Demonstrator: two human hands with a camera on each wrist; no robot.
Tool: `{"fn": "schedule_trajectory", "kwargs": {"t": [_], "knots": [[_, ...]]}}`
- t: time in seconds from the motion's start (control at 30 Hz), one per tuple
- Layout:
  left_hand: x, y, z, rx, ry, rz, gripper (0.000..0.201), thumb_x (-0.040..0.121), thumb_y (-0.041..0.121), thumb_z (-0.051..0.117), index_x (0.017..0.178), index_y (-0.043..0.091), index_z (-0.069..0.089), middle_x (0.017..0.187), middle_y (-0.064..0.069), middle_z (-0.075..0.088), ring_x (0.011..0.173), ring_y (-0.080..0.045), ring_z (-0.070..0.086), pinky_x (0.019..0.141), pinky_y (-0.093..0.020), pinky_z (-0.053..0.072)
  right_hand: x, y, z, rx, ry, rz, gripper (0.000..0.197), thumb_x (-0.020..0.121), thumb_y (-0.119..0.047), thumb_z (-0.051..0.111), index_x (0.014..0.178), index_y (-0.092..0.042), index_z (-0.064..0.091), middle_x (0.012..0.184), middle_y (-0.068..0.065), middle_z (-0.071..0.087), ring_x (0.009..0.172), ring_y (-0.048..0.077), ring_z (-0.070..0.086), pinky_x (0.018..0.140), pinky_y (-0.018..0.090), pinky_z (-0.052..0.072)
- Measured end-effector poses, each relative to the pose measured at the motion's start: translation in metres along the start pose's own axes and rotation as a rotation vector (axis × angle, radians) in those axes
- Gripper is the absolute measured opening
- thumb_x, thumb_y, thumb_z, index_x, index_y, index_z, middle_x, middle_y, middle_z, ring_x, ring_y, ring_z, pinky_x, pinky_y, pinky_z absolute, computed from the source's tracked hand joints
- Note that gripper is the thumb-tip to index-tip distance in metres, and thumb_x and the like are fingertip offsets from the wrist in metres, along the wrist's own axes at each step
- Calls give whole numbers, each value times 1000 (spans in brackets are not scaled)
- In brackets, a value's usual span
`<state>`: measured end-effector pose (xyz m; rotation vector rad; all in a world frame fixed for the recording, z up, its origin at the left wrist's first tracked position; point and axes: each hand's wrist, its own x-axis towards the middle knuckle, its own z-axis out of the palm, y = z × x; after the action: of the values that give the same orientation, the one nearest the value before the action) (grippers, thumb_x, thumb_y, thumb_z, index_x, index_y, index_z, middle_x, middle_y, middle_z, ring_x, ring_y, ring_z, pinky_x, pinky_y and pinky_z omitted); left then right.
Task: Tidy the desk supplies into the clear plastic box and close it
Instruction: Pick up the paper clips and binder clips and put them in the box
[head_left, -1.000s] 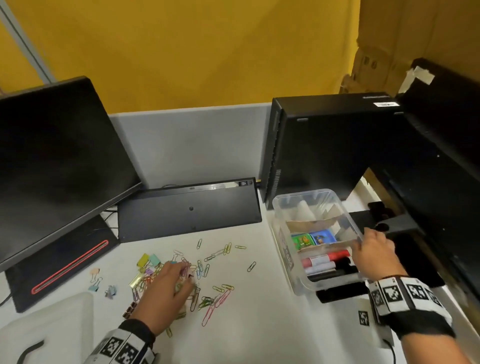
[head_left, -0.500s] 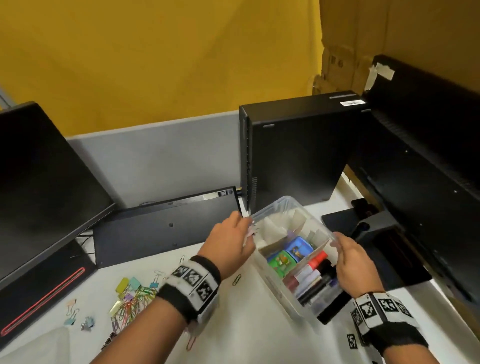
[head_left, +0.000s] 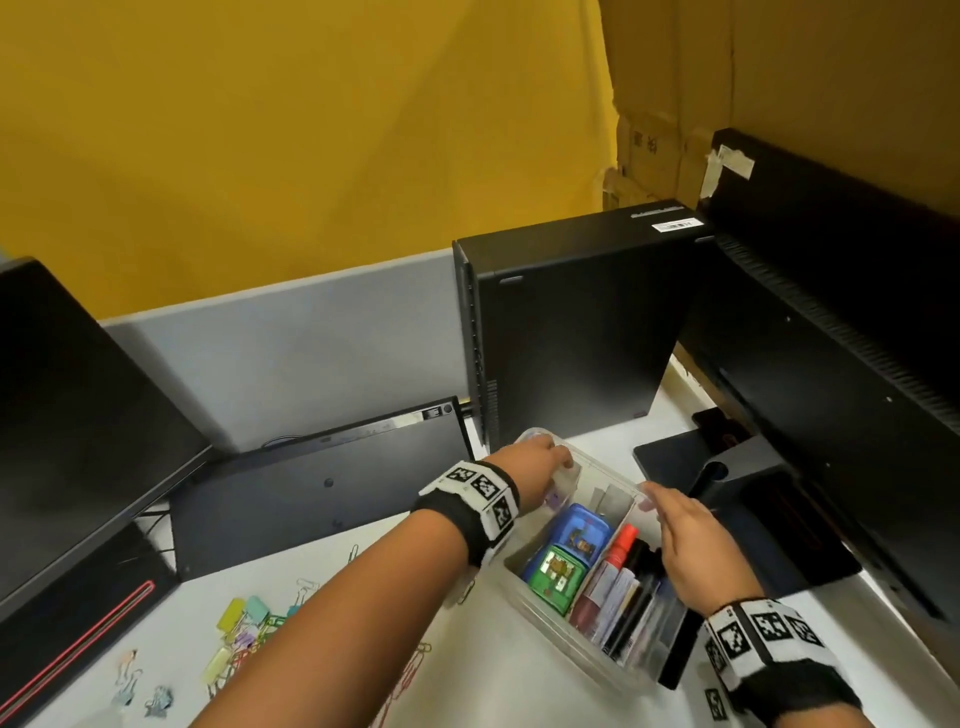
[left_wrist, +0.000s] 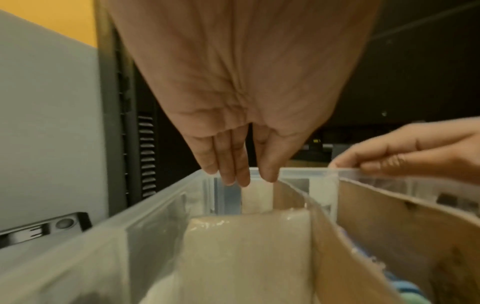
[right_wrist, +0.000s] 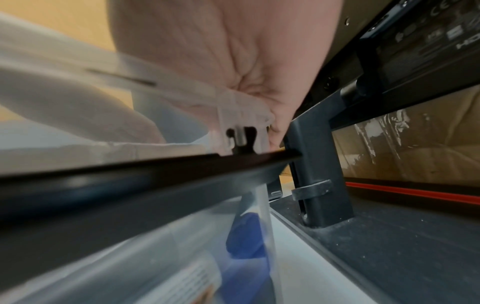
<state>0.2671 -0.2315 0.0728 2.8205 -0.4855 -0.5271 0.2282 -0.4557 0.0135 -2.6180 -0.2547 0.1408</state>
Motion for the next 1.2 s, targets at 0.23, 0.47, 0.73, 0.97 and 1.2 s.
{"fn": "schedule_trajectory", "kwargs": {"t": [0.23,0.47,0.73,0.97,1.2], "knots": [[-102,-23,29,-274,426,-6,33,95,17,43,125,26,52,128,7,48,115,-10,48,100,-24,40,-8,-13,-4,-169,20,5,51,95,-16,38,145,-23,31,140,-2,44,124,19,40,103,37,35],[-245,-80,115,-368,507,-377,30,95,18,47,121,33,52,124,18,44,116,0,40,102,-19,33,-41,-80,-2,-226,-13,-49,51,97,-32,42,145,-20,29,151,1,28,139,19,24,114,40,23],[-342,-153,162,-343,503,-707,31,92,15,52,120,27,54,123,8,50,115,-14,43,93,-23,35,-79,-188,87,-43,-92,-512,40,92,-30,32,123,-20,55,129,-4,51,125,14,43,105,30,38],[-328,-210,150,-295,372,-717,34,93,21,49,127,26,49,130,6,48,116,-13,48,97,-28,43,-46,-269,175,-112,-330,-687,33,95,-11,43,124,-18,54,123,-2,53,113,17,50,85,30,47],[-300,-234,155,-282,251,-673,38,87,32,61,123,28,51,121,5,53,102,-18,57,87,-34,51,-17,-298,239,-379,-469,-720,35,92,-6,49,126,-14,51,123,5,50,114,24,47,85,37,50]]}}
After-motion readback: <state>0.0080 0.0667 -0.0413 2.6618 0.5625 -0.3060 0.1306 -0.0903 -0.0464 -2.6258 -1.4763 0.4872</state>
